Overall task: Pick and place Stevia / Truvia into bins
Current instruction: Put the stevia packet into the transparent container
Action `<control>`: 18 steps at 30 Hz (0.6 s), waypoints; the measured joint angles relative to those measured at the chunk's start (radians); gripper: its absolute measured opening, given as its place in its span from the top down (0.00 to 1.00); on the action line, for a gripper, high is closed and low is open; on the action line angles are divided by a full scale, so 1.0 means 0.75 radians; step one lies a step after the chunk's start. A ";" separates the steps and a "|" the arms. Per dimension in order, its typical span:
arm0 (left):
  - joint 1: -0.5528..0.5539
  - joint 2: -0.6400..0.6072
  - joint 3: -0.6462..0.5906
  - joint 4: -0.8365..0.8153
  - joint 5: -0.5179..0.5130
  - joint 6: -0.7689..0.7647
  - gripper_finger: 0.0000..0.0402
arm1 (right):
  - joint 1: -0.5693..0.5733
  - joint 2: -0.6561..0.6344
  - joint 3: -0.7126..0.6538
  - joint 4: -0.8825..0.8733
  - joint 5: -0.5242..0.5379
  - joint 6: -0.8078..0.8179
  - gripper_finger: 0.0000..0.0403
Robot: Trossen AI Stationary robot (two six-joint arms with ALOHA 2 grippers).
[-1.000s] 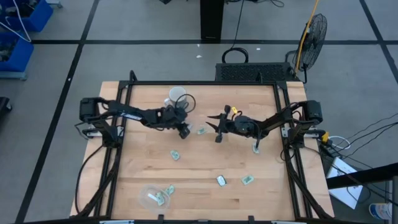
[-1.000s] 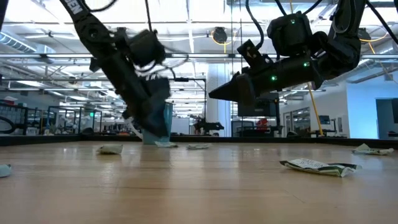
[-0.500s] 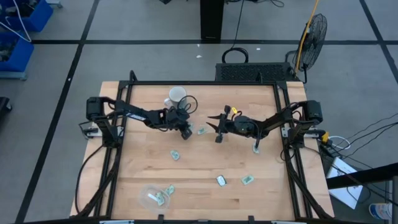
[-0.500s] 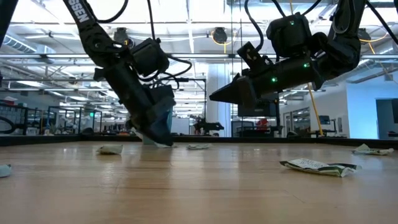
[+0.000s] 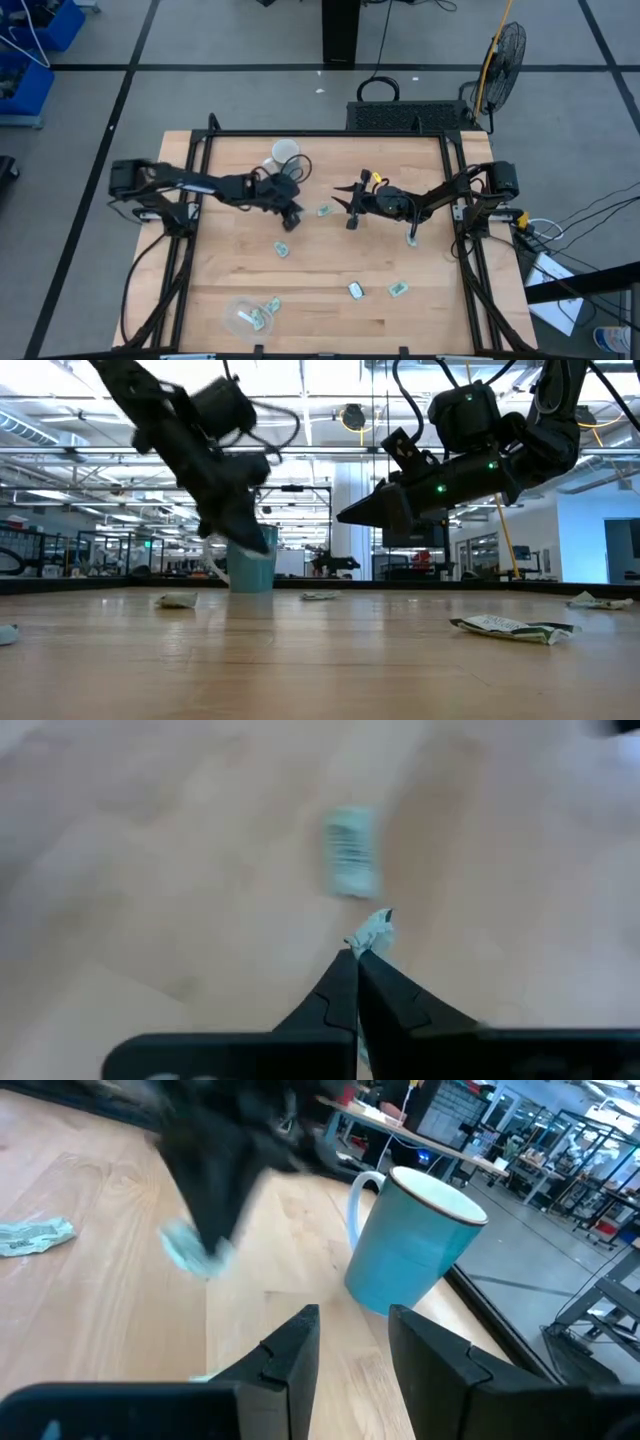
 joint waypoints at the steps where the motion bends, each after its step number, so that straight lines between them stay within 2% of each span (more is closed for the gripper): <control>1: -0.025 -0.040 0.001 -0.053 0.023 -0.019 0.99 | 0.000 0.000 0.000 -0.007 0.000 0.005 0.71; 5: -0.199 -0.193 0.001 -0.300 0.114 -0.051 0.99 | 0.000 0.000 0.001 -0.008 0.000 0.007 0.71; 8: -0.396 -0.283 0.000 -0.467 0.201 0.023 0.99 | 0.000 0.000 0.001 -0.008 0.000 0.005 0.71; 10: -0.542 -0.327 0.000 -0.531 0.212 0.010 0.98 | 0.000 0.000 0.001 -0.008 0.000 0.005 0.71; 13: -0.735 -0.364 0.000 -0.546 0.222 -0.165 0.99 | 0.000 0.000 0.001 -0.008 0.000 0.005 0.71; 18: -1.017 -0.342 0.001 -0.516 0.150 -0.431 0.99 | 0.000 0.000 0.001 -0.008 0.000 0.005 0.71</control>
